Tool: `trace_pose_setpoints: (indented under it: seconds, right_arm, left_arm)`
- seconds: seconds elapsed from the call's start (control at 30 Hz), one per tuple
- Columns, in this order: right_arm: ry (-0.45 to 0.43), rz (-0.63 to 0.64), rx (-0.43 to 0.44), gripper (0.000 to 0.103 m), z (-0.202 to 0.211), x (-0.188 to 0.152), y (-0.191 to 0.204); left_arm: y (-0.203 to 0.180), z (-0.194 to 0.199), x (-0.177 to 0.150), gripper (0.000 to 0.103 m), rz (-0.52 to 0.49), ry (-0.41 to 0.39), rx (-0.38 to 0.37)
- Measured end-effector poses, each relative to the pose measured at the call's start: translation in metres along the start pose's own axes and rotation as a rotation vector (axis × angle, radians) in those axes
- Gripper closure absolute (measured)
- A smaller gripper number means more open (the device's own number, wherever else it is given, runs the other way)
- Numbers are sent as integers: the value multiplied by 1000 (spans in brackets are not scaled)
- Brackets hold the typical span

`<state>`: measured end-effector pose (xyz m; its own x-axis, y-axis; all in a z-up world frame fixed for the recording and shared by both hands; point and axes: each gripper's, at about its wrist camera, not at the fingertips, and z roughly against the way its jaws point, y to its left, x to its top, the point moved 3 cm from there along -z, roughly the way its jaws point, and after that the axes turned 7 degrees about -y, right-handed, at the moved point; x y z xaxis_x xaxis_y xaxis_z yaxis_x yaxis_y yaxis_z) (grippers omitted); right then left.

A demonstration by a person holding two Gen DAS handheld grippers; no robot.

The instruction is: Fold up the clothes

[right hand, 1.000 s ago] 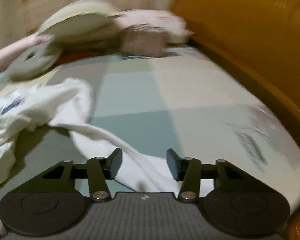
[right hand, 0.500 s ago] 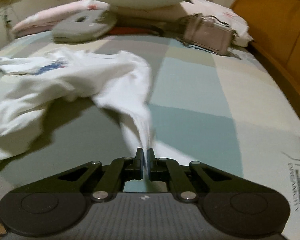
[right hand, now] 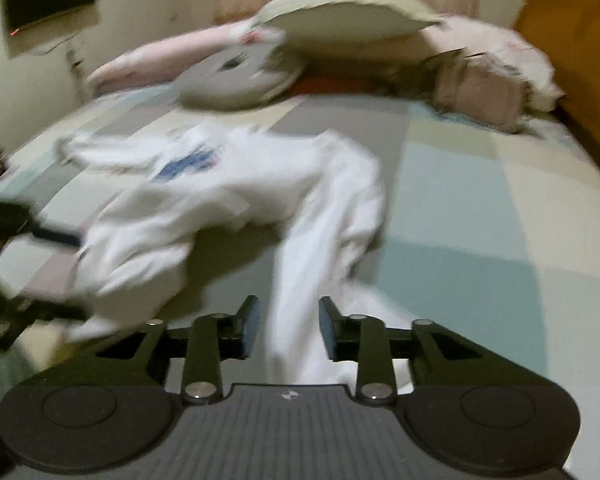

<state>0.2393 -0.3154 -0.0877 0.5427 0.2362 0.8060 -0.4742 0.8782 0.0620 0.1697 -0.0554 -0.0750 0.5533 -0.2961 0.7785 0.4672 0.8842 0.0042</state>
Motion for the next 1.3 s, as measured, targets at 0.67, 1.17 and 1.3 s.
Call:
trace_pose_setpoints:
  seconds: [0.67,1.17,1.3]
  right_arm:
    - [109,56,-331,97,-50,5,-109]
    - [140,-89,-124,60,-88,17,-147]
    - [183,3,-137,85,-93,6,-129]
  left_arm:
    - [0,-9,6,20,-1,-8,-21]
    - [11,-6,10,17,26,-30,-16]
    - [14,-10,9,17,31,-26,-18]
